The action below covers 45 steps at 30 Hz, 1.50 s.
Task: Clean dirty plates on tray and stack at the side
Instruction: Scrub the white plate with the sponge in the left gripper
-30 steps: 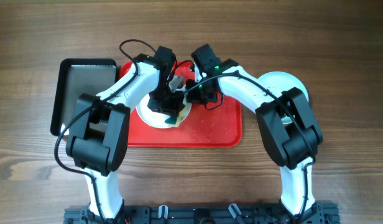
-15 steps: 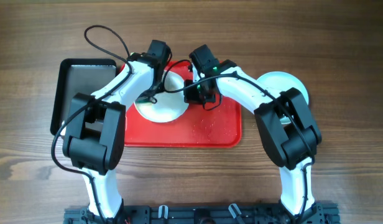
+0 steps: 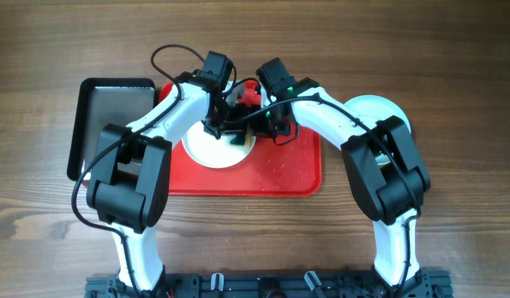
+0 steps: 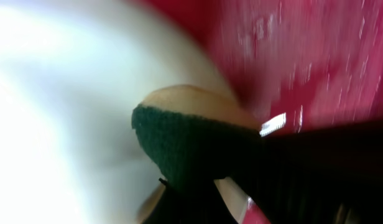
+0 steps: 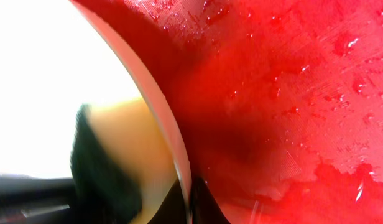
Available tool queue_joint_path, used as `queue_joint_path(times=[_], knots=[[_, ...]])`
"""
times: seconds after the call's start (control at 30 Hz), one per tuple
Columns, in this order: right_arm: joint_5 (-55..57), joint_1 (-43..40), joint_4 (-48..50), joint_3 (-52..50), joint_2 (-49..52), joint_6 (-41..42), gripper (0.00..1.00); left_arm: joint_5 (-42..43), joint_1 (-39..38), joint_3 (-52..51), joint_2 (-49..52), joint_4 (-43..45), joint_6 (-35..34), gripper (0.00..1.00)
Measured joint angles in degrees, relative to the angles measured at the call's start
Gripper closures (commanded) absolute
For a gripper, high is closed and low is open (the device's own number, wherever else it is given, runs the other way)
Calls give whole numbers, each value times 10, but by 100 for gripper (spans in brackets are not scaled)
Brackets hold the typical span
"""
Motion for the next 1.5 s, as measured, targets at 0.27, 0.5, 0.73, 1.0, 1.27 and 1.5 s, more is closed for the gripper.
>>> queue_joint_path(times=[0.27, 0.5, 0.73, 1.0, 1.27, 1.5], knots=[[-3, 5, 1, 0, 0, -5, 96, -101, 3, 2, 0, -122, 61, 96], [-4, 7, 2, 0, 0, -5, 96, -405, 19, 5, -3, -115, -140, 96], [-5, 12, 6, 0, 1, 2, 96, -450, 15, 0, -1, -18, -243, 96], [-1, 1, 3, 0, 1, 5, 96, -172, 23, 0, -1, 112, -149, 96], [-4, 6, -1, 0, 1, -14, 96, -59, 27, 5, -1, -46, 16, 96], [-8, 13, 1, 0, 1, -14, 96, -231, 38, 8, -4, -79, -48, 96]])
